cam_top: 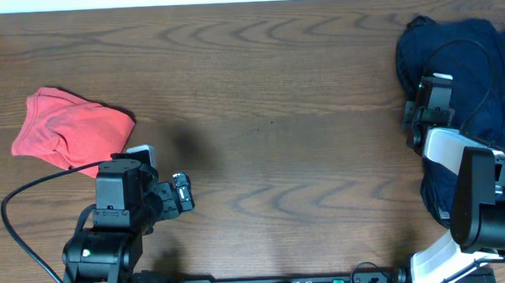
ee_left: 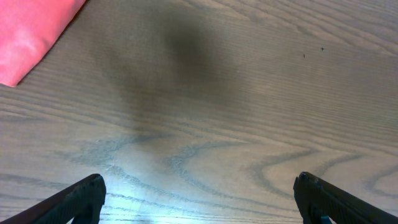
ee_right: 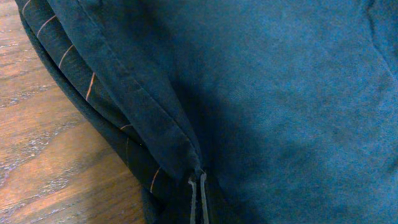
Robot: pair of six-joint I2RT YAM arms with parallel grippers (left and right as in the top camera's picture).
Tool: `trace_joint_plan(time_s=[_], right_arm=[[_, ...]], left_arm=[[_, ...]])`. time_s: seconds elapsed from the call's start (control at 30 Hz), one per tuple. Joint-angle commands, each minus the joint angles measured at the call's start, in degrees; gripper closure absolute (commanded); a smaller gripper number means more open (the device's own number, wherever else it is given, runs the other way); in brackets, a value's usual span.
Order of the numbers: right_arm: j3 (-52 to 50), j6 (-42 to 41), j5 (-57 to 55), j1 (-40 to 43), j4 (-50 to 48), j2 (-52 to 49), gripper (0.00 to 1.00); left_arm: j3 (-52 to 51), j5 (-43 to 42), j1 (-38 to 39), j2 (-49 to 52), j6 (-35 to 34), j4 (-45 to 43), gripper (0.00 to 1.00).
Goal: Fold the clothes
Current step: 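Reach the right gripper into the navy clothing pile and grasp a garment, then drag the navy shorts left onto the open table with the right gripper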
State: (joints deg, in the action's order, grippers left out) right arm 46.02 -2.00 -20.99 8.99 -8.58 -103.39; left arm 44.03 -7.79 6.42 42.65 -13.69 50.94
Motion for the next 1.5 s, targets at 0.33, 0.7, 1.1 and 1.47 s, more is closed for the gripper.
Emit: trace_joint_plan(time_s=[0.33,0.7,1.1,1.47], right_arm=[[1.8,-0.7,25.7,-3.4,6.5,21.9,0.99],[1.7,-0.7,47.7,-26.2,22.9,27.1,0.99],[1.7,-10.5,32.3,-39.5,12.2,17.7,0.9],[2.0,-18.8,21.9,-22.7,25.5,33.6,0.01]], left_arm=[[1.2,-0.6,-0.4,0.0,-0.3,-0.2,0.02],[1.2,-0.6,-0.4,0.0,-0.3,-0.2,0.02],[1.2,-0.6,-0.4,0.0,-0.3,-0.3,0.02],[-0.1,-12.8,-0.1,1.3,-10.3,-2.1,0.02]])
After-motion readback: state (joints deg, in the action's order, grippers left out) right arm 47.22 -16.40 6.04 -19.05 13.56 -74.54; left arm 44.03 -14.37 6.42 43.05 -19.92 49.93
